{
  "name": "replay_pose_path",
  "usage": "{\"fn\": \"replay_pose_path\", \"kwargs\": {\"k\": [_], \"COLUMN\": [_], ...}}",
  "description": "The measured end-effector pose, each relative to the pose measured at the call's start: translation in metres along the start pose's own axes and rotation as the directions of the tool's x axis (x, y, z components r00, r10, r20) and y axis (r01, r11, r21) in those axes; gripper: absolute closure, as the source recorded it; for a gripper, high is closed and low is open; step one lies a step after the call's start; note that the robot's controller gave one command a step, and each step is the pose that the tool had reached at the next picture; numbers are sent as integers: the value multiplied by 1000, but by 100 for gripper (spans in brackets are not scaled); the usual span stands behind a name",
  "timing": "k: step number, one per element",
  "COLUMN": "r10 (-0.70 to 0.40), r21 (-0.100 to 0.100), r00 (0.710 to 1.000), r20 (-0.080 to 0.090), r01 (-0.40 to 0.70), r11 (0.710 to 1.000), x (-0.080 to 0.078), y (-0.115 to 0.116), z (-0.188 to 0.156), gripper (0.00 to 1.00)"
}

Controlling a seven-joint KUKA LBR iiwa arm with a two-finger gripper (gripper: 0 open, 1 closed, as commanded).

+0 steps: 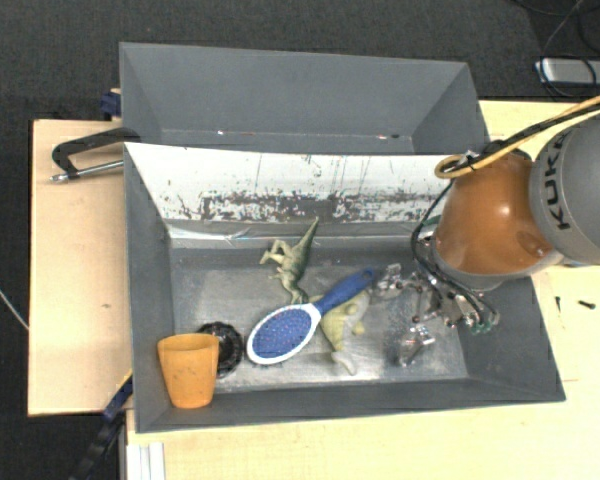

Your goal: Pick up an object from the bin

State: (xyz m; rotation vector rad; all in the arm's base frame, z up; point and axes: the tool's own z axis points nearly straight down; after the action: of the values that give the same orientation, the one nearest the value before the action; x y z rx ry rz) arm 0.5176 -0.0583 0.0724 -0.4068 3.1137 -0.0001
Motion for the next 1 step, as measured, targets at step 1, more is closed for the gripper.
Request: {"fn": "replay_pose_path", "kwargs": {"k": [1], "r10": [0], "r21": [1], "r00": [1000], "r20": [4], "r01": [0], "r11": [1000], "x": [-1], "y": [0], "z": [-1], "gripper": [100]}}
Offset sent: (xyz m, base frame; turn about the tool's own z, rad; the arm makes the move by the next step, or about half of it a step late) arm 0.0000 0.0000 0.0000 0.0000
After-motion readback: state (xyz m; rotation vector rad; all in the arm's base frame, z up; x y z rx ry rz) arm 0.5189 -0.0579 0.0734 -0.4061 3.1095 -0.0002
